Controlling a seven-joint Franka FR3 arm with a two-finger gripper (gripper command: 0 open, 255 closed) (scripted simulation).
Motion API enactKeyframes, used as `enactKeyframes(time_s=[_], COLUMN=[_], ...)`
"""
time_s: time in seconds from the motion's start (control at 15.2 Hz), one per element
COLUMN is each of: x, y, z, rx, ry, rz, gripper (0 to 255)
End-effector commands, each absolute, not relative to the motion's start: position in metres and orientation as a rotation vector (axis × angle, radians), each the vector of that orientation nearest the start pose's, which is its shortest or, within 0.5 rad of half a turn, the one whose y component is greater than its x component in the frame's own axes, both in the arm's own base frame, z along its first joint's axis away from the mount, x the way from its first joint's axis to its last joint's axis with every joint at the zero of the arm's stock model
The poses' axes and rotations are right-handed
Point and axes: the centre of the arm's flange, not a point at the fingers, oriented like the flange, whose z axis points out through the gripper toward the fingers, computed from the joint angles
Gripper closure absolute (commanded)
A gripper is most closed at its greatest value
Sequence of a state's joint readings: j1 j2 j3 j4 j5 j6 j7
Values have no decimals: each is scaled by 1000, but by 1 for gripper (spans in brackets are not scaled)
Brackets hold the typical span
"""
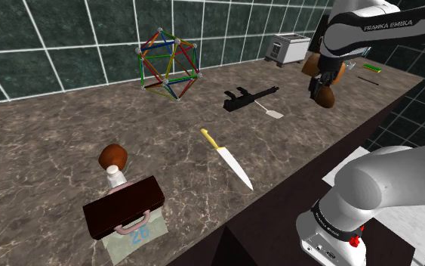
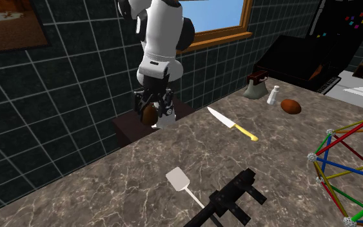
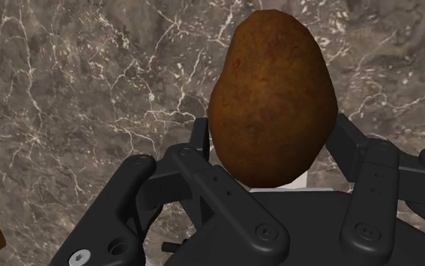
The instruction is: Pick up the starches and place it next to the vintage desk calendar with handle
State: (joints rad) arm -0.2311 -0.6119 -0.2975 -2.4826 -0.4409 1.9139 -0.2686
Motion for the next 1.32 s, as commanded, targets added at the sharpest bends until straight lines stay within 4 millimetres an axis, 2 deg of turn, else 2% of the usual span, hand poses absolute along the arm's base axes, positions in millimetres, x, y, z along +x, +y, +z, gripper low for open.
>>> enactKeyframes(time_s=[0.0, 0.53, 1.25], x=[307, 307, 345], y=[-224, -224, -84], z=[504, 545, 545], rx=[-3381, -3381, -3381], ry=[113, 113, 113], rz=[101, 101, 101], gripper=[255, 255, 255])
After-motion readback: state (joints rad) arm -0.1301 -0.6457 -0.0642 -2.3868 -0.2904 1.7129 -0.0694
